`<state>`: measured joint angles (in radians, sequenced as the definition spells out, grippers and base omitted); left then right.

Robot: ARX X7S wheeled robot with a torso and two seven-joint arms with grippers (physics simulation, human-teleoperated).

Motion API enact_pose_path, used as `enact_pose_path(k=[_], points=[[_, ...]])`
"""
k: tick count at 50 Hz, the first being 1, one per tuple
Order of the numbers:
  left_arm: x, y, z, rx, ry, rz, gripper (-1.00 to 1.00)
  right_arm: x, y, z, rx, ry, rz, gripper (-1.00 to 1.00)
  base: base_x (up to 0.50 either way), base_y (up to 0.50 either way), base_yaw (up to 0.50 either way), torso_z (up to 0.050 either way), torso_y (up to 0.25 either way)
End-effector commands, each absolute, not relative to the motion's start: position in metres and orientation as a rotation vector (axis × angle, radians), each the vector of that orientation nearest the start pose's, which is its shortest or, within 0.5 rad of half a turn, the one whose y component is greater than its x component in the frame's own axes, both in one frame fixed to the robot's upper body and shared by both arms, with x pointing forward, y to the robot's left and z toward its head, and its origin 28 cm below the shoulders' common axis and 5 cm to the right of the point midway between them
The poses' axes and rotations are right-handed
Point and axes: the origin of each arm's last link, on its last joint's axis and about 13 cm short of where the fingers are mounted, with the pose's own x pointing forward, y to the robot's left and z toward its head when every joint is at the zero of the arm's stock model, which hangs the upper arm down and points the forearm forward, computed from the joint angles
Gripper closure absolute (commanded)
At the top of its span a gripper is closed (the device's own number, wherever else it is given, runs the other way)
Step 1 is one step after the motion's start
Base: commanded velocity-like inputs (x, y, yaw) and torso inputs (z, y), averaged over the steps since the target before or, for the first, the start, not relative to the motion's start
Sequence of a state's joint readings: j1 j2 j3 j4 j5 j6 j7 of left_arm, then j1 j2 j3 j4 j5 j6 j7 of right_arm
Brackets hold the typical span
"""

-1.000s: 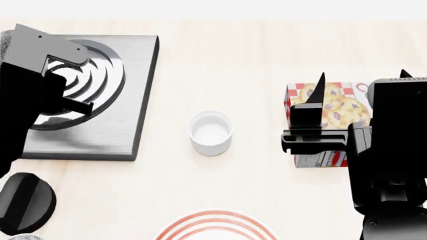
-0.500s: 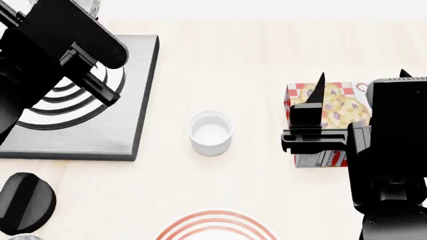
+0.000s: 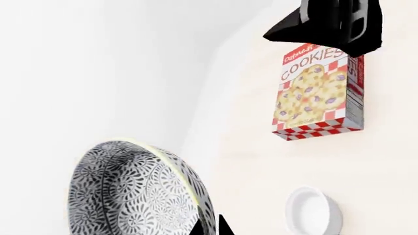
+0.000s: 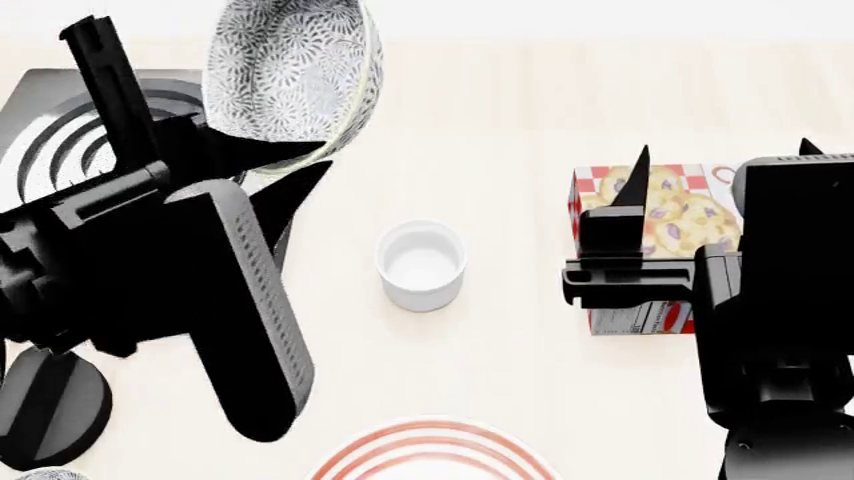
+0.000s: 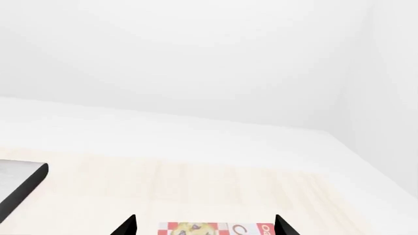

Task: Pick the akita bowl on the stove and place it on the plate.

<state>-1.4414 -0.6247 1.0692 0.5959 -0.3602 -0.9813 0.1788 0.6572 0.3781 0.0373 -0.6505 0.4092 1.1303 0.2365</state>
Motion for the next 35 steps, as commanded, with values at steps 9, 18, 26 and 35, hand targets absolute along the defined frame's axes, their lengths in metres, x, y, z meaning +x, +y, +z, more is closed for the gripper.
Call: enact_pose_path(k=[9,18,26,35], points=[[0.230,0.172,0.298,1.270,-0.345,-0.912,1.00,0.254,-0.152,0.232,-0.116,-0.170,-0.092,-1.00,0.00,0.00,0.00,0.000,0.000],[0.224,0.168,0.281,1.342,-0.308,-0.996,1.00,0.254,-0.152,0.231,-0.117,-0.170,-0.091,-1.00,0.00,0.00,0.00,0.000,0.000],[0.220,0.164,0.273,1.392,-0.294,-1.058,1.00,0.255,-0.153,0.231,-0.115,-0.170,-0.091,-1.00,0.00,0.00,0.00,0.000,0.000],[0.217,0.153,0.268,1.451,-0.289,-1.121,1.00,0.254,-0.152,0.232,-0.114,-0.170,-0.090,-1.00,0.00,0.00,0.00,0.000,0.001]])
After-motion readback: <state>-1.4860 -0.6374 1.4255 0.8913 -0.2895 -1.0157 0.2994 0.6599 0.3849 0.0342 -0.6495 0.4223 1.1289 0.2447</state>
